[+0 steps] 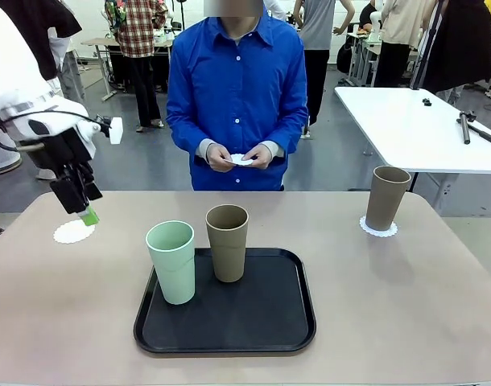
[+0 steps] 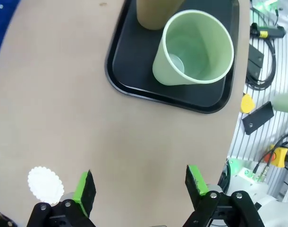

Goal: Place coasters on the table and set cups on them.
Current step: Take one Reusable plastic cup from the Flat Tray and place it on a coaster set by the human.

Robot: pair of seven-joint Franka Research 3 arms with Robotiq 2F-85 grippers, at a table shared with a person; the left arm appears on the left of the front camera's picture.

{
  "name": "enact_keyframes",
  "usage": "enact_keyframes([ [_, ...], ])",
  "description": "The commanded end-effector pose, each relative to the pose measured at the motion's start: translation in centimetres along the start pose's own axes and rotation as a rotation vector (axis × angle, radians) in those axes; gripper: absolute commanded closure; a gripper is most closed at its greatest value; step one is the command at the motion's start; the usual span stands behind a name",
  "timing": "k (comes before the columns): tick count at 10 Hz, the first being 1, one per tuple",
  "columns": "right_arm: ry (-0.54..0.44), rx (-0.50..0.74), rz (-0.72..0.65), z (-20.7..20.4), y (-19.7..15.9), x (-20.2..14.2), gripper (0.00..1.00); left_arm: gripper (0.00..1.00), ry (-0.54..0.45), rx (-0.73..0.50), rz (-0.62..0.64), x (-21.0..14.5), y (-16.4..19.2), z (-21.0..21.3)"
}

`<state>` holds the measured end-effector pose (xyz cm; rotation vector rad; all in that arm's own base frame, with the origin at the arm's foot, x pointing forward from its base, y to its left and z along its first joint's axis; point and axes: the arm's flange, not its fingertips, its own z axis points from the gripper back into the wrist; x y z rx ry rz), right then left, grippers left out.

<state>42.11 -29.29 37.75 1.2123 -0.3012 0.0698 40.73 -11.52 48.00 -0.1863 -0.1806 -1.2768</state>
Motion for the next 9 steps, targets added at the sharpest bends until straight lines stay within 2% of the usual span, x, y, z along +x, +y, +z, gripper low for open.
enact_keyframes([
  [1, 0.003, -0.004, -0.002, -0.1, 0.0, 0.0, 0.00, 0.00, 0.013, -0.060, -0.046, -0.1, 0.6, -0.6],
  [2, 0.003, -0.004, -0.002, -0.1, 0.0, 0.0, 0.00, 0.00, -0.009, -0.090, -0.049, -0.3, 0.4, -0.9],
  [3, 0.003, -0.004, -0.002, -0.1, 0.0, 0.0, 0.00, 0.00, 0.012, -0.027, -0.009, 0.1, 0.1, -1.0],
  [8, 0.003, -0.004, -0.002, -0.1, 0.0, 0.0, 0.00, 0.00, 0.011, -0.041, -0.018, 0.0, 0.2, -1.2],
  [9, 0.003, -0.004, -0.002, -0.1, 0.0, 0.0, 0.00, 0.00, -0.133, -0.101, -0.175, -1.1, 0.3, -1.8],
])
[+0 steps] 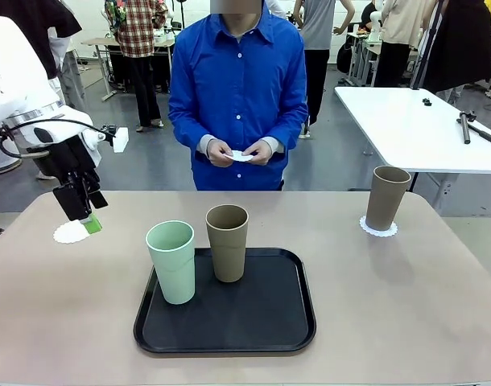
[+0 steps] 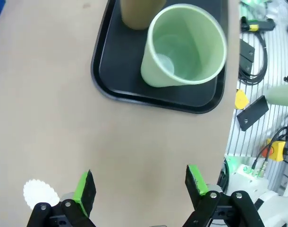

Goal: Place coasters on the table and set cups on them.
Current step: Take one Reusable plastic cup from the Flat Tray and place it on a coaster set by the human.

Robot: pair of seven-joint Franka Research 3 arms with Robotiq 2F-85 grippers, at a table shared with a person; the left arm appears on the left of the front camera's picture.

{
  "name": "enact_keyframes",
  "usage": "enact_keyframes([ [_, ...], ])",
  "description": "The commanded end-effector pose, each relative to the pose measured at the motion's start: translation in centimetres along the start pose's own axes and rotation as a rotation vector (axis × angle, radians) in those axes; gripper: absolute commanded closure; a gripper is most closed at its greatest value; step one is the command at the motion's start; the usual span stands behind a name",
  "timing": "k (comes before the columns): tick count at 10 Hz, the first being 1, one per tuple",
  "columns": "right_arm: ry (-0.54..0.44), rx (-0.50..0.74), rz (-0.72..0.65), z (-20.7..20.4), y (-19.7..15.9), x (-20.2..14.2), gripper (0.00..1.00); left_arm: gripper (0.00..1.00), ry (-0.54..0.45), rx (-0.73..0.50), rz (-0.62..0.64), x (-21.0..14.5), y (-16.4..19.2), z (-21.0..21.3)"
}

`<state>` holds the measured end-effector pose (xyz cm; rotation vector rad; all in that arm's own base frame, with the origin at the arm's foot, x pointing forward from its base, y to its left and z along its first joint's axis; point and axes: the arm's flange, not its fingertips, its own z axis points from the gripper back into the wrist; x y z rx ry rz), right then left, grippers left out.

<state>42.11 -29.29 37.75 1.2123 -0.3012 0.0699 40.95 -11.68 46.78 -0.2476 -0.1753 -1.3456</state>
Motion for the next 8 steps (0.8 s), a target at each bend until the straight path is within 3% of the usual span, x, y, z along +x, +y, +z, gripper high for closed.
enact_keyframes([
  [1, 0.003, -0.004, -0.002, -0.1, 0.0, 0.0, 0.00, 0.00, -0.267, -0.073, -0.186, -2.2, 0.5, -1.3],
  [5, 0.003, -0.004, -0.002, -0.1, 0.0, 0.0, 0.00, 0.00, -0.740, -0.204, -0.237, -8.1, 3.7, -4.3],
  [8, 0.003, -0.004, -0.002, -0.1, 0.0, 0.0, 0.00, 0.00, -0.977, -0.304, -0.199, -11.4, 5.4, -8.5],
])
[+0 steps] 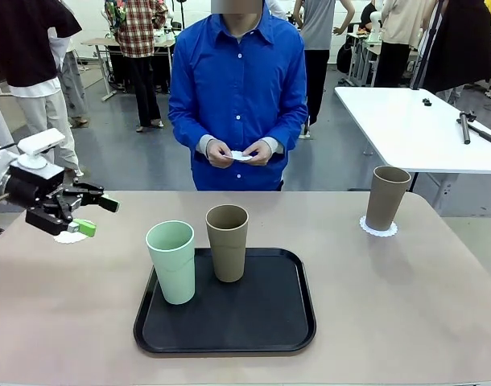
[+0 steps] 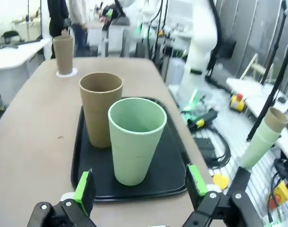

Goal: Place coasters on the table and set cups on them.
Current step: Take one Reusable plastic cup from the Flat Tray and place it on a coaster set by the human.

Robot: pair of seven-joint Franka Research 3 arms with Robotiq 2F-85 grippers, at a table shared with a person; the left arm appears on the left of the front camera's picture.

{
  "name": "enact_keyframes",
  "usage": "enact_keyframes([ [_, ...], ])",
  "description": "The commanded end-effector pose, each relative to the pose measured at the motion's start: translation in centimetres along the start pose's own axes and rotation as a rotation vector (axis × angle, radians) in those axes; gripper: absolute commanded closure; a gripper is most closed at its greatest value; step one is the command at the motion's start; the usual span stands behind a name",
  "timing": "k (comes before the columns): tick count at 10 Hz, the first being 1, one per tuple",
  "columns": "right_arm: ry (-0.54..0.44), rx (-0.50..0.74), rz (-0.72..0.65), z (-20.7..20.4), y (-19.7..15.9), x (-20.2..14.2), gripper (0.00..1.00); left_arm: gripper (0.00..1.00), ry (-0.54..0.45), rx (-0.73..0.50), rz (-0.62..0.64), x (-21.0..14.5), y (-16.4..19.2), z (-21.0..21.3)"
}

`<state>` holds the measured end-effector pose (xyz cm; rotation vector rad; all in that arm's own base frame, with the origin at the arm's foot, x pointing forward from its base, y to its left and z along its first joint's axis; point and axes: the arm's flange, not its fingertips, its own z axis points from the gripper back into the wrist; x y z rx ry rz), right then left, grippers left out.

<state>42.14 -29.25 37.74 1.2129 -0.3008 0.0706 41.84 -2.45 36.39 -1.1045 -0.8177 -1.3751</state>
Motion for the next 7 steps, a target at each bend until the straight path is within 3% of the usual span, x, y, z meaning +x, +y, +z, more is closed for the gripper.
enact_keyframes([
  [1, 0.003, -0.004, -0.002, 0.0, 0.0, 0.0, 0.00, 0.00, -0.074, 0.004, 0.033, -2.4, 1.9, -0.2],
  [5, 0.003, -0.004, -0.002, 0.0, 0.0, 0.0, 0.00, 0.00, -0.119, 0.116, 0.003, -5.9, 1.3, -2.8],
  [7, 0.003, -0.004, -0.002, 0.0, 0.0, 0.0, 0.00, 0.00, -0.093, 0.081, -0.009, -6.8, 1.4, -4.2],
])
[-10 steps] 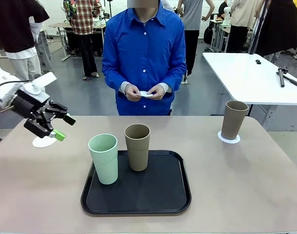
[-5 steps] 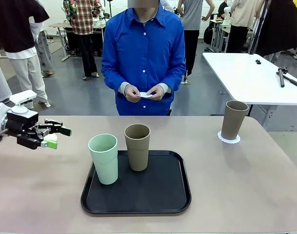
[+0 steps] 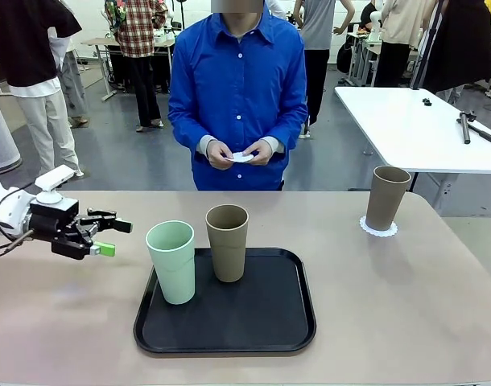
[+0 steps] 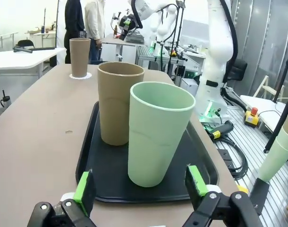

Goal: Place coasters on the table and set cups on them.
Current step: Take one Reusable plastic cup from the Flat Tray and place it on a coaster set by the human.

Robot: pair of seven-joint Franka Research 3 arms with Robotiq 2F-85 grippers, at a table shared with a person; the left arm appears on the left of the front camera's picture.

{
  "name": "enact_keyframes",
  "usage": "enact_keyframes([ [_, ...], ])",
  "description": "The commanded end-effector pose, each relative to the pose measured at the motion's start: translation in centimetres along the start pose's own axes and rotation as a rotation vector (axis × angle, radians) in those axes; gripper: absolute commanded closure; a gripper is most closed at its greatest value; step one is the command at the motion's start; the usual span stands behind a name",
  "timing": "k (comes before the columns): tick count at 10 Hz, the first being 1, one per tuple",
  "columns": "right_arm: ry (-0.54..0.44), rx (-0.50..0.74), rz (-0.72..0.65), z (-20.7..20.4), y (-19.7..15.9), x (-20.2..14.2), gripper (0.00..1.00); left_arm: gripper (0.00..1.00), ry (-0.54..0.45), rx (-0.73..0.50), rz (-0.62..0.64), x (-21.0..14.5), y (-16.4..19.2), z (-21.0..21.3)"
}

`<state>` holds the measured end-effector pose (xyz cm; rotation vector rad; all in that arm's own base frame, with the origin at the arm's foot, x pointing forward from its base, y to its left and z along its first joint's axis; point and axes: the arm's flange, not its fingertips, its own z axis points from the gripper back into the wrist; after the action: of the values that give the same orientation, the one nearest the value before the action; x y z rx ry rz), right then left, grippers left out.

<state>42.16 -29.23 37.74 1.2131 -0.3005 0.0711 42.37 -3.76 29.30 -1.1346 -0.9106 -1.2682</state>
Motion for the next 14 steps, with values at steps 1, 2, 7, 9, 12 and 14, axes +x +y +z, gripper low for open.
enact_keyframes([
  [1, 0.002, -0.005, -0.002, 0.0, 0.0, 0.0, 0.00, 0.00, 0.016, -0.001, -0.049, -1.0, -0.2, -1.1],
  [2, 0.002, -0.005, -0.002, 0.0, 0.0, 0.0, 0.00, 0.00, 0.046, -0.011, -0.068, -1.2, -0.2, -1.6],
  [7, 0.002, -0.005, -0.002, 0.0, 0.0, 0.0, 0.00, 0.00, 0.022, -0.016, -0.021, -0.6, 0.0, -1.1],
  [9, 0.002, -0.005, -0.002, 0.0, 0.0, 0.0, 0.00, 0.00, 0.040, -0.019, -0.024, -0.7, 0.1, -1.3],
  [12, 0.002, -0.005, -0.002, 0.0, 0.0, 0.0, 0.00, 0.00, -0.019, -0.083, -0.015, -2.9, 0.6, -2.7],
  [14, 0.002, -0.005, -0.002, 0.0, 0.0, 0.0, 0.00, 0.00, -0.067, -0.061, -0.037, -3.5, 0.8, -3.1],
])
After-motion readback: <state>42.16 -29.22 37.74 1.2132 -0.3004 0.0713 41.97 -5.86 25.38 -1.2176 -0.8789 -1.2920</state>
